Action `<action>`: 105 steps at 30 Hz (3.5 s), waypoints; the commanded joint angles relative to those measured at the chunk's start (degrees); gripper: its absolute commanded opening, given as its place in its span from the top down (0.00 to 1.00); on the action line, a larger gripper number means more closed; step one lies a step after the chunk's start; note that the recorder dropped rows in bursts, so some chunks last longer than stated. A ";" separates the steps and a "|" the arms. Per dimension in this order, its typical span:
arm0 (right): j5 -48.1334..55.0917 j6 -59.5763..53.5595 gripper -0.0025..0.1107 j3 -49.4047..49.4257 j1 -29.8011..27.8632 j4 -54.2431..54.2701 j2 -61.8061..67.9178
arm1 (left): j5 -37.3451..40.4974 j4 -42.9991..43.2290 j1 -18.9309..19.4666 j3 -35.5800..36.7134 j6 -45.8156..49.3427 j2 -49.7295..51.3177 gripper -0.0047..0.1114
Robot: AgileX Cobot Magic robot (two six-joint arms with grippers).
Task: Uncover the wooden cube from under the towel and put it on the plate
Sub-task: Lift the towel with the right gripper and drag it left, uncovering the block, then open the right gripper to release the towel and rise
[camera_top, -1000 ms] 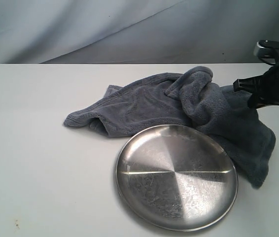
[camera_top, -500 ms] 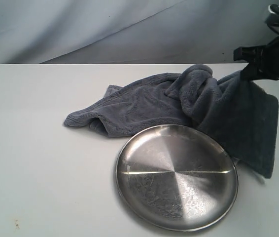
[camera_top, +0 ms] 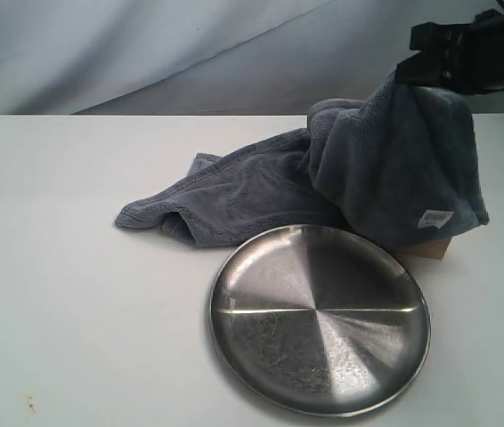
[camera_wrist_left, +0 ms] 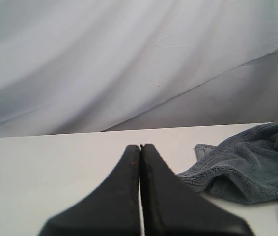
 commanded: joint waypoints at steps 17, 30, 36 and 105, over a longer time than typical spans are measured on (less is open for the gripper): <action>5.15 -29.21 0.98 -0.81 1.36 28.44 9.87 | -0.62 -0.14 0.12 0.25 -0.13 -0.24 0.96; -12.17 -42.96 0.98 -8.30 12.03 32.17 15.94 | -0.62 -0.14 0.12 0.25 -0.13 -0.24 0.96; -15.18 -42.96 0.98 -11.67 11.91 32.17 16.09 | -0.62 -0.14 0.12 0.25 -0.13 -0.24 0.96; 18.72 64.36 0.72 -17.58 14.35 -75.40 8.37 | -0.62 -0.14 0.12 0.25 -0.13 -0.24 0.96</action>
